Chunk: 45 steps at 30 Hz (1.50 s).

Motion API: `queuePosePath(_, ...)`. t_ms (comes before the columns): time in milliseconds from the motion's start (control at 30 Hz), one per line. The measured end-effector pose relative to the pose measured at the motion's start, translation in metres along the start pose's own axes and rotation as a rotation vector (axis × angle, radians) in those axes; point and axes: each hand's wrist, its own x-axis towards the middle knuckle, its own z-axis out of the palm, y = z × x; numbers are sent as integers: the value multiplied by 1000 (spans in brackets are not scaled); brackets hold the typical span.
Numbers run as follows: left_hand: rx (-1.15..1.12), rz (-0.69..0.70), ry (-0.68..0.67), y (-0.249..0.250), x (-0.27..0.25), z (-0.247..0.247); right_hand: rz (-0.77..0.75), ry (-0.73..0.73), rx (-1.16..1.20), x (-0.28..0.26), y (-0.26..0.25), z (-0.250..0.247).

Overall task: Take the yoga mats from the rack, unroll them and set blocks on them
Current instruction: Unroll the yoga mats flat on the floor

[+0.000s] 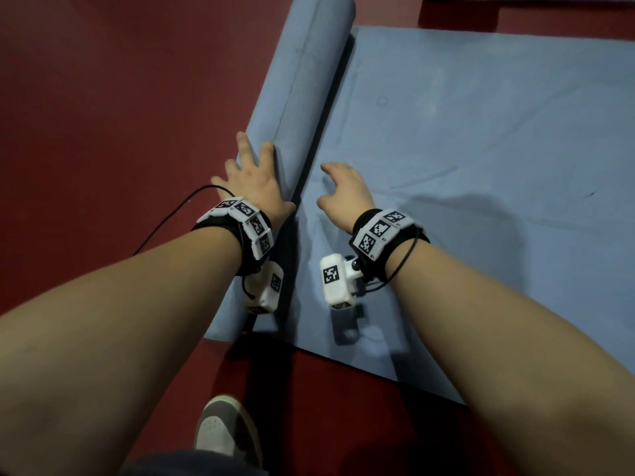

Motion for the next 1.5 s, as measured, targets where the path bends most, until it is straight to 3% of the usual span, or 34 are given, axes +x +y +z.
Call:
queuePosePath(133, 51, -75, 23, 0, -3, -8, -38, 2, -29, 1, 6, -2)
queuePosePath(300, 77, -139, 36, -1, -9, -19, -31, -148, -113, -4, 8, -10)
queuePosePath(400, 72, -185, -59, 2, -16, -26, -35, -222, -124, -2, 6, -16)
queuePosePath(533, 46, -125, -170, -4, -21, -29, -26, -293, -106, 1, 3, -26)
queuePosePath(600, 22, -131, -213, -9, -16, -28, -23, -251, -123, -1, 2, -22)
queuePosePath(767, 29, -121, -221, -26, 3, -17, 14, 26, -167, -6, -3, -2)
queuePosePath(933, -12, -89, -200, -65, 24, -8, 40, 143, -328, -6, -6, 16)
queuePosePath(1133, -127, 72, -227, -116, 41, -4, 172, 161, -493, -5, -31, 27)
queuePosePath(1233, -228, 85, -268, -135, 52, -13, 309, 130, -555, 0, -49, 34)
queuePosePath(1333, -281, 121, -344, -167, 80, -12, 399, 89, -560, 13, -88, 54)
queuePosePath(1500, -423, 213, -514, -208, 103, -8, 399, 44, -395, 32, -170, 88)
